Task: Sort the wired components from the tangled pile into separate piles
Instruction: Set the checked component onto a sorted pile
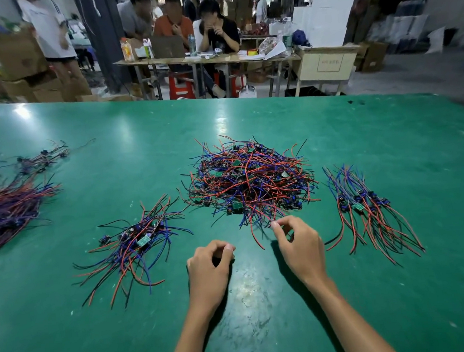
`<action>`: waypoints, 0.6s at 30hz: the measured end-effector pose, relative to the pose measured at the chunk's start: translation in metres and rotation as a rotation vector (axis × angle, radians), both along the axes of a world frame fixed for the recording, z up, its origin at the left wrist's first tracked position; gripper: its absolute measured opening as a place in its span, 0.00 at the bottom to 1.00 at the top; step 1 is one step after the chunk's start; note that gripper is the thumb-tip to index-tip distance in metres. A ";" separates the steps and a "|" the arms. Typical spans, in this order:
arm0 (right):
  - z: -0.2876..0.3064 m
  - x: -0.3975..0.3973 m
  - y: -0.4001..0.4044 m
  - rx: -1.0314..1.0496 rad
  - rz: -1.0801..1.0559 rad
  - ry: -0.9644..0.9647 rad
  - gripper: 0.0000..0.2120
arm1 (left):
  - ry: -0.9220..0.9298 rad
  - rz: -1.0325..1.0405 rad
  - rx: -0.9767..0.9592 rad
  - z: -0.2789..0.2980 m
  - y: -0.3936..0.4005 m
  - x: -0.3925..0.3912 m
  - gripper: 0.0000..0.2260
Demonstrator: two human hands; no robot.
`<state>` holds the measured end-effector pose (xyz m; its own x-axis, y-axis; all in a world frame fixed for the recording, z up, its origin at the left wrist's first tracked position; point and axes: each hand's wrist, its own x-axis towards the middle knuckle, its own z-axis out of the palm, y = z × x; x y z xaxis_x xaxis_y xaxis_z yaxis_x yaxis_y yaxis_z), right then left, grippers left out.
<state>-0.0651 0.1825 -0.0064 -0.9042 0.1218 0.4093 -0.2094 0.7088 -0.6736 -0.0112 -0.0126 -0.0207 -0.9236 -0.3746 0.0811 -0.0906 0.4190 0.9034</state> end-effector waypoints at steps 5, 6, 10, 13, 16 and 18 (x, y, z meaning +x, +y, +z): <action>-0.004 0.037 -0.009 0.031 0.146 0.270 0.05 | 0.026 -0.149 0.172 0.013 0.013 0.000 0.15; -0.005 0.042 -0.011 0.059 0.207 0.350 0.06 | 0.008 -0.173 0.204 0.016 0.016 -0.001 0.18; -0.007 0.059 -0.017 0.156 0.461 0.546 0.06 | -0.098 -0.151 0.222 0.023 0.018 -0.013 0.18; -0.006 0.064 -0.017 0.212 0.576 0.565 0.08 | -0.180 -0.202 0.239 0.024 0.018 -0.019 0.09; -0.003 0.060 -0.011 0.069 0.494 0.445 0.12 | -0.220 -0.196 0.287 0.022 0.018 -0.019 0.09; -0.001 0.052 -0.007 -0.029 0.299 0.310 0.09 | -0.195 -0.193 0.283 0.020 0.017 -0.016 0.12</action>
<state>-0.0134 0.1750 -0.0073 -0.7361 -0.1115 0.6677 -0.5986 0.5677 -0.5652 -0.0275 0.0047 -0.0008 -0.9672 -0.1748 -0.1843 -0.2158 0.1822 0.9593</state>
